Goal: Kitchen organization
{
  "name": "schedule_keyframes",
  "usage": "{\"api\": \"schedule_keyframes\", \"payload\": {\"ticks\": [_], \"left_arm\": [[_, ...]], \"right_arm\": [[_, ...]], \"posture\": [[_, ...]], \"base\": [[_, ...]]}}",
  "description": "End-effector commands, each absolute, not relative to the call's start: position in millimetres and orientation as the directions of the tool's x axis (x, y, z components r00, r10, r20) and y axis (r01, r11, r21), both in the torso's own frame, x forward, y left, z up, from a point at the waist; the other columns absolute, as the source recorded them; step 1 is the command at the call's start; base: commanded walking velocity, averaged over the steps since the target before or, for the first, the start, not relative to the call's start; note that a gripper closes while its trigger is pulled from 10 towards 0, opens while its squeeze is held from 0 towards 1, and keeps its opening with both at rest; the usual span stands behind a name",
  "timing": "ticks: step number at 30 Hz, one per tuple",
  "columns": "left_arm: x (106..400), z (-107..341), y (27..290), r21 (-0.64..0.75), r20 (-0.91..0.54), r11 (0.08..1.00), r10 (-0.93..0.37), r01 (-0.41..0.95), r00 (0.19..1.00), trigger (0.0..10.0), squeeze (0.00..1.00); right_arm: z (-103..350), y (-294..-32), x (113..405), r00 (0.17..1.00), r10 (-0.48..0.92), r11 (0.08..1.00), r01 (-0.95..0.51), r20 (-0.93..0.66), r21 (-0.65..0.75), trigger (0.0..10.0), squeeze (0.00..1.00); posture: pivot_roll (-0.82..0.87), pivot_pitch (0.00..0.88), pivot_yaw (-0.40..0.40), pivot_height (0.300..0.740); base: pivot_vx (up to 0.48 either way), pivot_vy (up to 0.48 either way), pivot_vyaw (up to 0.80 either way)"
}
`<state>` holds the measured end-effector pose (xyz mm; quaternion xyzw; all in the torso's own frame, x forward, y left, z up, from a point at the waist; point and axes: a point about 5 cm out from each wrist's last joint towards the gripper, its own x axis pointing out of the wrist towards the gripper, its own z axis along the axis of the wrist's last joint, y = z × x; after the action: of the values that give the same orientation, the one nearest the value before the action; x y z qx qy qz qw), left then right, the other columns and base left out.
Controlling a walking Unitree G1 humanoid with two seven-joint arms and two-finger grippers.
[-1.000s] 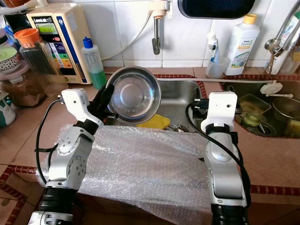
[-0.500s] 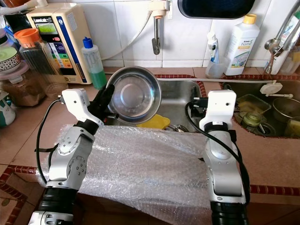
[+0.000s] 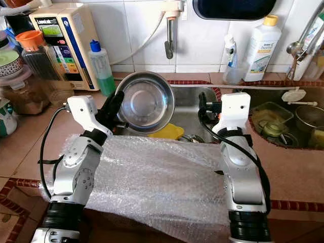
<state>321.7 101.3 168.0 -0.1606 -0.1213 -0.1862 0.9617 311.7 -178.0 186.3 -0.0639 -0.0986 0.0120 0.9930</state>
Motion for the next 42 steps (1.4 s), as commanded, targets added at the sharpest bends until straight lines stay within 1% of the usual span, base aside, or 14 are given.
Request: {"api": "schedule_keyframes", "payload": {"ticks": [1,11,12,13,14,15,16,21,23,24,30,37,38,42], "left_arm": [[323.8,173.1,99.8,-0.249,0.305,0.88,-0.325,0.404,0.895,1.2,0.0],[324.3,173.0,98.9,-0.249,0.304,0.879,-0.328,0.406,0.895,1.8,0.0],[324.5,173.0,99.0,-0.248,0.304,0.88,-0.327,0.406,0.895,2.8,0.0],[324.5,172.9,99.0,-0.248,0.304,0.88,-0.327,0.406,0.895,2.8,0.0],[324.6,173.0,99.1,-0.247,0.304,0.88,-0.326,0.405,0.895,4.8,0.0],[324.7,173.0,99.2,-0.246,0.304,0.881,-0.326,0.404,0.895,4.8,0.0],[324.6,173.2,99.3,-0.244,0.305,0.881,-0.326,0.405,0.895,8.6,0.0],[324.3,173.5,99.8,-0.232,0.308,0.884,-0.33,0.406,0.892,10.0,0.0],[323.7,174.6,99.7,-0.203,0.315,0.888,-0.341,0.413,0.886,10.0,0.0],[323.7,175.2,99.4,-0.194,0.318,0.888,-0.344,0.416,0.883,10.0,0.0],[324.1,186.8,94.3,-0.067,0.369,0.894,-0.39,0.442,0.844,10.0,0.0],[324.4,186.2,92.0,-0.073,0.367,0.894,-0.389,0.443,0.845,10.0,0.0],[324.3,185.5,92.0,-0.072,0.366,0.895,-0.388,0.441,0.846,10.0,0.0],[324.2,184.6,92.0,-0.07,0.367,0.896,-0.386,0.439,0.846,10.0,0.0]], "right_arm": [[182.0,-176.3,312.3,0.985,0.05,0.992,-0.029,0.168,-0.125,10.0,1.0],[186.5,-178.7,313.2,0.981,0.04,0.989,-0.012,0.188,-0.145,10.0,1.0],[187.7,-179.3,313.6,0.98,0.039,0.989,-0.009,0.197,-0.15,10.0,0.62],[188.8,-179.7,313.6,0.978,0.038,0.988,-0.006,0.204,-0.156,10.0,0.62],[188.6,-180.0,313.7,0.979,0.037,0.988,-0.005,0.202,-0.156,10.0,0.0],[188.1,-180.3,313.8,0.98,0.035,0.988,-0.005,0.197,-0.154,10.0,0.0],[188.6,-179.4,312.9,0.977,0.044,0.991,-0.016,0.207,-0.134,0.0,0.0],[186.6,-176.4,312.3,0.977,0.057,0.99,-0.029,0.204,-0.135,0.0,0.0],[185.6,-176.3,313.7,0.979,0.058,0.991,-0.034,0.194,-0.127,2.9,0.0],[185.2,-175.9,314.4,0.98,0.063,0.993,-0.042,0.189,-0.114,9.9,0.0],[177.0,-160.3,317.8,0.971,0.212,0.93,-0.235,0.11,0.282,10.0,0.0],[176.0,-153.0,313.7,0.956,0.272,0.931,-0.291,0.113,0.22,10.0,0.0],[178.8,-152.9,312.1,0.952,0.275,0.936,-0.297,0.134,0.189,0.0,0.0],[184.8,-151.2,309.0,0.944,0.292,0.936,-0.316,0.154,0.157,0.0,0.0]], "posture": [[-0.03,0.0,0.089,0.74],[-0.03,0.0,0.089,0.74],[-0.03,0.0,0.088,0.74],[-0.03,0.0,0.088,0.74],[-0.03,0.0,0.087,0.74],[-0.03,0.0,0.087,0.74],[-0.03,0.0,0.087,0.74],[-0.03,0.0,0.087,0.74],[-0.03,0.0,0.085,0.74],[-0.02,0.0,0.083,0.74],[-0.02,0.0,0.082,0.74],[-0.02,0.0,0.081,0.74],[-0.03,0.0,0.083,0.74],[-0.03,0.0,0.083,0.74]], "base": [[0.0,0.0,0.0],[0.0,0.0,0.0],[0.0,0.0,0.0],[0.0,0.0,0.0],[0.0,0.0,0.0],[0.0,0.0,0.0],[0.0,0.0,0.0],[0.0,0.0,0.0],[0.0,0.0,0.0],[0.0,0.0,0.0],[0.0,0.0,0.0],[0.0,0.0,0.0],[0.0,0.0,0.0],[0.0,0.0,0.0]]}}
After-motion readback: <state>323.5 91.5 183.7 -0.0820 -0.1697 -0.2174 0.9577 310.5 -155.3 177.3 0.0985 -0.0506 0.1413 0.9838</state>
